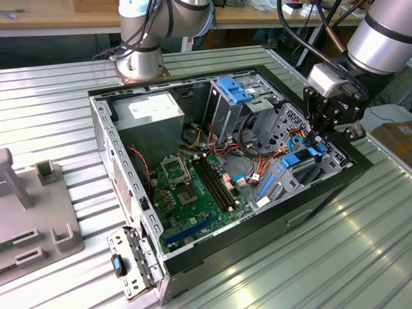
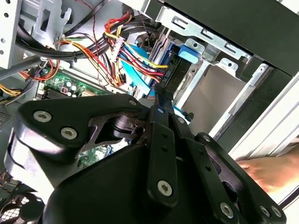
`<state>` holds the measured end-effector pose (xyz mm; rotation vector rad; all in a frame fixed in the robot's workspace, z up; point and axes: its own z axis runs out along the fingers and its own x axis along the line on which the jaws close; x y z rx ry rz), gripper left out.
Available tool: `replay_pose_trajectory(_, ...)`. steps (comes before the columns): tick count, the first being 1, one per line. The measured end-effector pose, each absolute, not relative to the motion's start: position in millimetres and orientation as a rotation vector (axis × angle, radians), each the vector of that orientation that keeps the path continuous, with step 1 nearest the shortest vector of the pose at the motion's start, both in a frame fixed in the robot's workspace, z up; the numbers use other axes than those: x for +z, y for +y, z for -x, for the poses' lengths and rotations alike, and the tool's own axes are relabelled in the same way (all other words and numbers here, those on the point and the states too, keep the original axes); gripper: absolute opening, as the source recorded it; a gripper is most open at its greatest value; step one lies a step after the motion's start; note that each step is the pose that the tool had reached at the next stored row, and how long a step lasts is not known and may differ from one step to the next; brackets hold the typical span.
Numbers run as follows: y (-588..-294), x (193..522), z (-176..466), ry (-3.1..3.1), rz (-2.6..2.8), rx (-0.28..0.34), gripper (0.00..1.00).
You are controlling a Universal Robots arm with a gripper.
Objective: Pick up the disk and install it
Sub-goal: 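Insert the second disk wire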
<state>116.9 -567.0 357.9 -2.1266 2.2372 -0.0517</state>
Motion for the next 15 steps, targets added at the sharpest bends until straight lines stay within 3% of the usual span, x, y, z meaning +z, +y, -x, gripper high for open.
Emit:
replay_pose_trajectory(7, -559, 363, -116, 2.237, 2.126, -0.052, 0.11)
replay_pose_trajectory(15, -577, 366, -116, 2.240, 2.130, -0.060, 0.11)
